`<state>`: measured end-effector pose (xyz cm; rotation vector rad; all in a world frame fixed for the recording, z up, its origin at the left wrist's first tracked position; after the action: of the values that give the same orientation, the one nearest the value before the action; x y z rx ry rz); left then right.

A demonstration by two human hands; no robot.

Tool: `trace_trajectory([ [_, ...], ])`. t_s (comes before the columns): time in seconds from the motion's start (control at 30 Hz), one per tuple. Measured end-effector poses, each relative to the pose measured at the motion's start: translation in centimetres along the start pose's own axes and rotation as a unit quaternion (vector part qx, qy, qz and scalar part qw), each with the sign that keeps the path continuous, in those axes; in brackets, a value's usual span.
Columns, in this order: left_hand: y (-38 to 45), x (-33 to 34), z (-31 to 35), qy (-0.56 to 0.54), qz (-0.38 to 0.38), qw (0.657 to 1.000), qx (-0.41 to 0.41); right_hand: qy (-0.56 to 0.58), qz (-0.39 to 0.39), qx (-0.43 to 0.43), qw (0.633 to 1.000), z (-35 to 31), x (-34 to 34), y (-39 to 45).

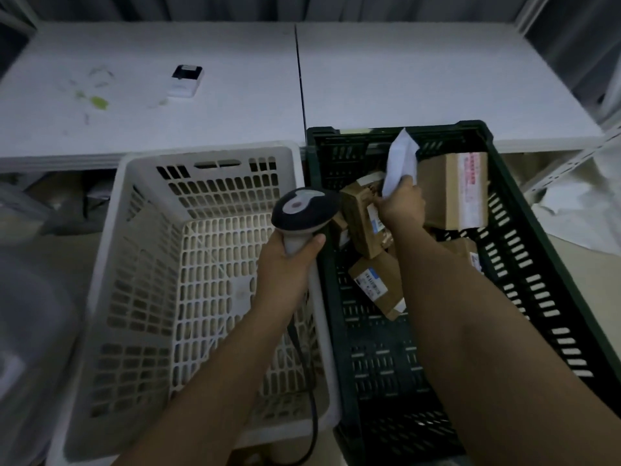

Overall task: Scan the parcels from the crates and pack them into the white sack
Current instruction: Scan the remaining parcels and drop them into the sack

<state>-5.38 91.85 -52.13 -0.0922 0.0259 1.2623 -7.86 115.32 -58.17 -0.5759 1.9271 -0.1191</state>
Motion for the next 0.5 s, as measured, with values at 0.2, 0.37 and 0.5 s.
trace_trajectory([
  [0.2, -1.5, -0.8, 0.6, -0.025, -0.001, 1.0, 0.015, 0.157, 0.054, -0.036, 0.986, 3.6, -3.5, -4.2],
  [0.37, -4.8, -1.1, 3.5, -0.037, 0.018, 0.999, 0.036, 0.354, 0.077, -0.037, 0.932, 8.5, -8.0, -12.9],
  [0.5, -8.8, -1.8, 4.9, -0.05, 0.013, 0.996, 0.075, 0.446, 0.004, -0.014, 0.895, 11.8, -10.2, -17.9],
])
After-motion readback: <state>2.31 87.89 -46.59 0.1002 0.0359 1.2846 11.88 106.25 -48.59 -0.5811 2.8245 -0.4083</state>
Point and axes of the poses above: each hand's wrist, its own y-axis towards the middle knuckle, its own x-axis out of the palm, z = x × y, the point moved 1 cm from there along y, towards the middle knuckle, and after that the axes turned 15 degrees about x, right-handed, at the moved point
